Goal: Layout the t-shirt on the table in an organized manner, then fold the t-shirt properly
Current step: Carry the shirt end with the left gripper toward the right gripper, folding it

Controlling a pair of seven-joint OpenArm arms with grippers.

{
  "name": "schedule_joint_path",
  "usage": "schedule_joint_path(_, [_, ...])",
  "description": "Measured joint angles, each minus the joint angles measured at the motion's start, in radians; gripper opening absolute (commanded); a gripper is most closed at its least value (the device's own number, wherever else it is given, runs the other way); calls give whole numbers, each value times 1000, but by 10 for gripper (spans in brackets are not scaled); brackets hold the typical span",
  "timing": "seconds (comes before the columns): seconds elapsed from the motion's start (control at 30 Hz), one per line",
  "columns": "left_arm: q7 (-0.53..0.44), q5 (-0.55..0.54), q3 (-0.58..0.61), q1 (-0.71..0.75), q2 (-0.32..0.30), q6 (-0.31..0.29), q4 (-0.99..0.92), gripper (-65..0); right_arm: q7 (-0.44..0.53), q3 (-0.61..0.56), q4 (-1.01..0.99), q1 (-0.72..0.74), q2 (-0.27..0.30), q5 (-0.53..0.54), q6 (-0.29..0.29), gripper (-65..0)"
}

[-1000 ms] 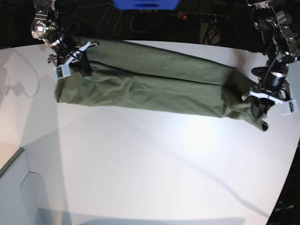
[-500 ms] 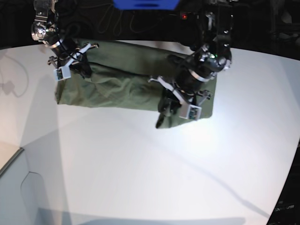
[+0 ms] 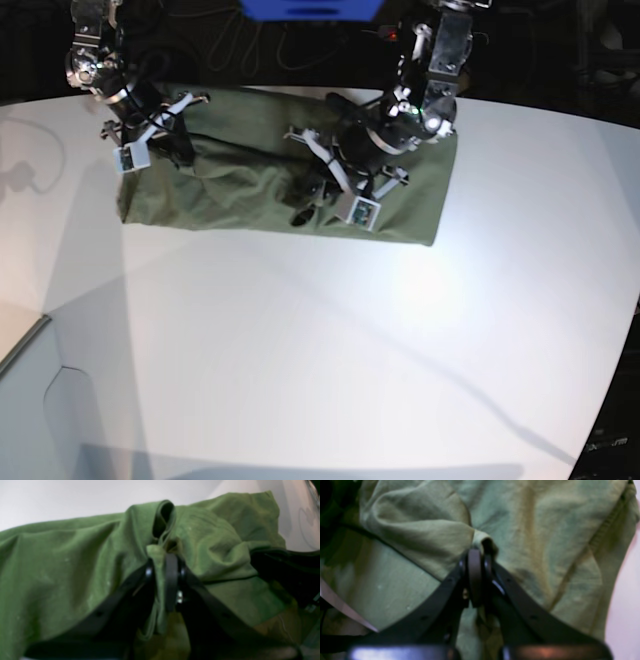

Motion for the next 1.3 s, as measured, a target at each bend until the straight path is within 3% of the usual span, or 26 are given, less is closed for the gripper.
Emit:
schedule_joint_path(0.17, [-5,3,2,-23,24,3,0,-640,0,0,0,0,0,0,0,-650])
schedule_joint_path(0.43, [11,4,43,-19,15,3,0,-631,0,0,0,0,0,0,0,-650])
schedule_joint_path(0.67, [11,-5,43,-16,21,3,13,-376,-13,0,0,0,0,2,0,-650])
schedule_joint_path(0.77, [18,-81,45,-3,25,0,86,-352,-28,0,0,3,0,4,0,-650])
schedule_joint_path(0.9, [7,-220,48,29,-41,-11,217,-352,-28,0,1,3,1,4,0,-650])
schedule_joint_path(1.07, [-2,-309,40,23,-193,3,199,-353,-34,1,1,3,0,4,0,-650])
schedule_joint_path(1.13, [6,-343,13,26,-229,0,163,-353,-35,1,2,6,0,4,0,-598])
schedule_joint_path(1.3, [13,-444,-194,51,-252,-3,122,-353,-39,3,2,17,0,3,0,-381])
